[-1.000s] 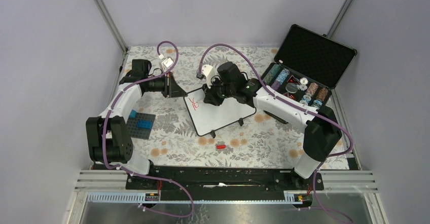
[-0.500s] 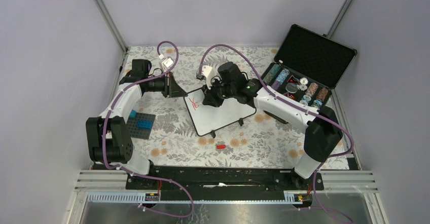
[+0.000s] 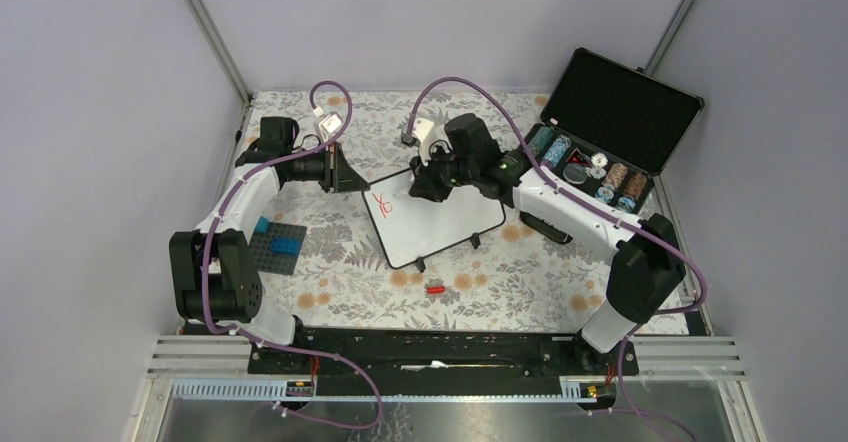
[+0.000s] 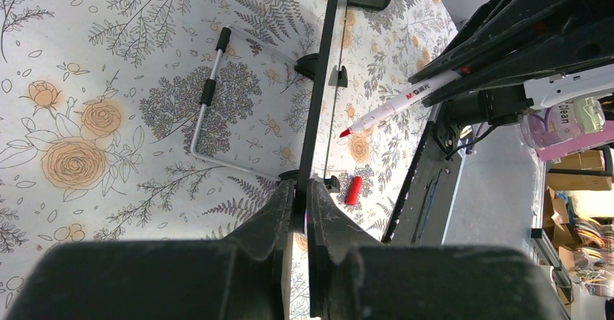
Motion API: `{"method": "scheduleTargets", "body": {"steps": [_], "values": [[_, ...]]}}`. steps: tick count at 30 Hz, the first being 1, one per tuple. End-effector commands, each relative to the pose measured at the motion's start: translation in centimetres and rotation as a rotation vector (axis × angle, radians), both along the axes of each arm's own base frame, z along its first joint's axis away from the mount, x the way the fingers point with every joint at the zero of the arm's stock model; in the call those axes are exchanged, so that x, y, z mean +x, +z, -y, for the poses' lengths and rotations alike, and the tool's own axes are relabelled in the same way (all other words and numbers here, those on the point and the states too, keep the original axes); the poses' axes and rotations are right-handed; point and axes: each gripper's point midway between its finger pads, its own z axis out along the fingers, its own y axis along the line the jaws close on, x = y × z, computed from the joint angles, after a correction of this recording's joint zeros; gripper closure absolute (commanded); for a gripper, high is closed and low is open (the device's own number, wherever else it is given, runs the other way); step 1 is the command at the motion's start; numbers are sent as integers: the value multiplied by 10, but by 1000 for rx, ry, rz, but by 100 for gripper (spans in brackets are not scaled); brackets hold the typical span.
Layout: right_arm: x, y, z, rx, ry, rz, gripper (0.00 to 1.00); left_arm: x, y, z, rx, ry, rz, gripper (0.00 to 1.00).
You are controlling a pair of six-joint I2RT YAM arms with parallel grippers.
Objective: Write a sentence on the whiteboard
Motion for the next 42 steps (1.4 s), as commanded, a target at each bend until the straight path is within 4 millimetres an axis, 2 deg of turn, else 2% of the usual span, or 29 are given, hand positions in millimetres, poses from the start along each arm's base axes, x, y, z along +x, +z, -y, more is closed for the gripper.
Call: {"method": "scheduleTargets", "body": {"steps": [1, 14, 26, 42], "values": [[5, 8, -7, 21, 9, 25, 100, -1, 7, 2, 17, -7, 58, 100], [7, 3, -16, 11, 16, 24, 100, -1, 5, 2, 18, -6, 52, 100], [13, 0, -4, -16, -33, 48, 100, 0, 6, 2, 20, -4, 54, 100], [-2, -19, 6, -47, -14, 15, 100, -1, 6, 2, 19, -5, 55, 100]]}}
